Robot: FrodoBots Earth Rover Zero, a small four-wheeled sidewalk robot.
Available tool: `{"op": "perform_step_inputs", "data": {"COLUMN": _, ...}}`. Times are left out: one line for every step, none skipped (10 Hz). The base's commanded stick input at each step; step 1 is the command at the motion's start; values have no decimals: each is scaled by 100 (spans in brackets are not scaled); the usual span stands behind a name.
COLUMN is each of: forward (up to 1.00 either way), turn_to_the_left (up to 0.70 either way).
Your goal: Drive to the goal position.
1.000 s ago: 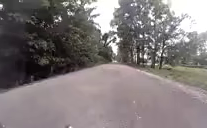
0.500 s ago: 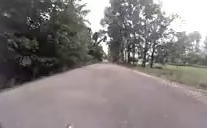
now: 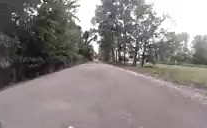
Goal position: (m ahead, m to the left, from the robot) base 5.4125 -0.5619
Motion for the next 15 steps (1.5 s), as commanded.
{"op": "perform_step_inputs", "data": {"forward": 100, "turn_to_the_left": -26}}
{"op": "perform_step_inputs", "data": {"forward": 100, "turn_to_the_left": -24}}
{"op": "perform_step_inputs", "data": {"forward": 100, "turn_to_the_left": -22}}
{"op": "perform_step_inputs", "data": {"forward": 100, "turn_to_the_left": -20}}
{"op": "perform_step_inputs", "data": {"forward": 100, "turn_to_the_left": -18}}
{"op": "perform_step_inputs", "data": {"forward": 100, "turn_to_the_left": -4}}
{"op": "perform_step_inputs", "data": {"forward": 100, "turn_to_the_left": -4}}
{"op": "perform_step_inputs", "data": {"forward": 100, "turn_to_the_left": -4}}
{"op": "perform_step_inputs", "data": {"forward": 100, "turn_to_the_left": -3}}
{"op": "perform_step_inputs", "data": {"forward": 100, "turn_to_the_left": -3}}
{"op": "perform_step_inputs", "data": {"forward": 100, "turn_to_the_left": -1}}
{"op": "perform_step_inputs", "data": {"forward": 100, "turn_to_the_left": 1}}
{"op": "perform_step_inputs", "data": {"forward": 100, "turn_to_the_left": 1}}
{"op": "perform_step_inputs", "data": {"forward": 100, "turn_to_the_left": 1}}
{"op": "perform_step_inputs", "data": {"forward": 100, "turn_to_the_left": 1}}
